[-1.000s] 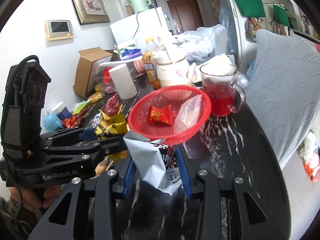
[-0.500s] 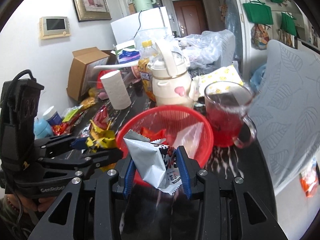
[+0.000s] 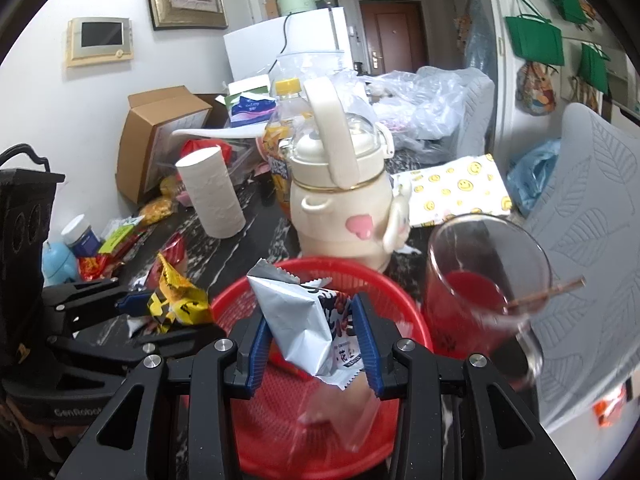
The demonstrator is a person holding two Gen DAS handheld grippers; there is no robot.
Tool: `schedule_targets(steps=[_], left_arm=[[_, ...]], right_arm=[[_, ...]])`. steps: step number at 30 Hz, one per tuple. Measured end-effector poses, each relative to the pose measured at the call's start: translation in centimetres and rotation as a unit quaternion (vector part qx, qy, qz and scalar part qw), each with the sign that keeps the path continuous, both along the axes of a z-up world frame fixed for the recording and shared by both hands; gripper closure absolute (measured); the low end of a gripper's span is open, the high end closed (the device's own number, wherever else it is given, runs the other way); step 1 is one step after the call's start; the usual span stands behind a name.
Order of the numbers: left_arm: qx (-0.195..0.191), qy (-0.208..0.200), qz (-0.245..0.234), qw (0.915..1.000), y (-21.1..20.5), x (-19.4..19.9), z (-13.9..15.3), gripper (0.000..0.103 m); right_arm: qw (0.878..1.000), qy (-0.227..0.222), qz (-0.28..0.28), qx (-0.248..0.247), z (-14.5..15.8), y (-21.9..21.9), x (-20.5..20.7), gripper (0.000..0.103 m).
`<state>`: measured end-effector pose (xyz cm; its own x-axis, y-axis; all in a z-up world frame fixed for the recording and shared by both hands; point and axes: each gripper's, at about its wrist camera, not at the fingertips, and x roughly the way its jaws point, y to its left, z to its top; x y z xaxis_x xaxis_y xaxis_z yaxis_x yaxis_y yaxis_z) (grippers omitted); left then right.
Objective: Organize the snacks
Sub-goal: 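Open the right gripper to drop the white packet into the colander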
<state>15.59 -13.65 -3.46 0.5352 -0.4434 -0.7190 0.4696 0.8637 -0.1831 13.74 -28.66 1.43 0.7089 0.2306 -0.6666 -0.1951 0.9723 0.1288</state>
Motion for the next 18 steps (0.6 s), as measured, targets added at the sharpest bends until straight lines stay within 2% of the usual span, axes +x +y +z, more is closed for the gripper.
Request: schedule_targets(steps=[7, 9, 10, 18], left_arm=[[0.012, 0.004, 0.008, 0.9999, 0.0, 1.1, -0.6, 0.053], [0.016, 0.007, 0.008, 0.9998, -0.1, 1.4, -0.7, 0.053], [0.018, 0.008, 0.008, 0.9998, -0.2, 1.6, -0.8, 0.053], [0.024, 0.006, 0.007, 0.9997, -1.0, 2.1, -0.9, 0.053]], right_arm=[[1.000, 0.022, 0.007, 0.008, -1.5, 0.1, 2.6, 0.064], [0.999, 0.031, 0.003, 0.007, -2.0, 0.1, 2.8, 0.059], [0.999, 0.032, 0.003, 0.009, -2.1, 0.1, 2.8, 0.056], [0.999, 0.019, -0.018, 0.029, -1.3, -1.5, 1.9, 0.054]])
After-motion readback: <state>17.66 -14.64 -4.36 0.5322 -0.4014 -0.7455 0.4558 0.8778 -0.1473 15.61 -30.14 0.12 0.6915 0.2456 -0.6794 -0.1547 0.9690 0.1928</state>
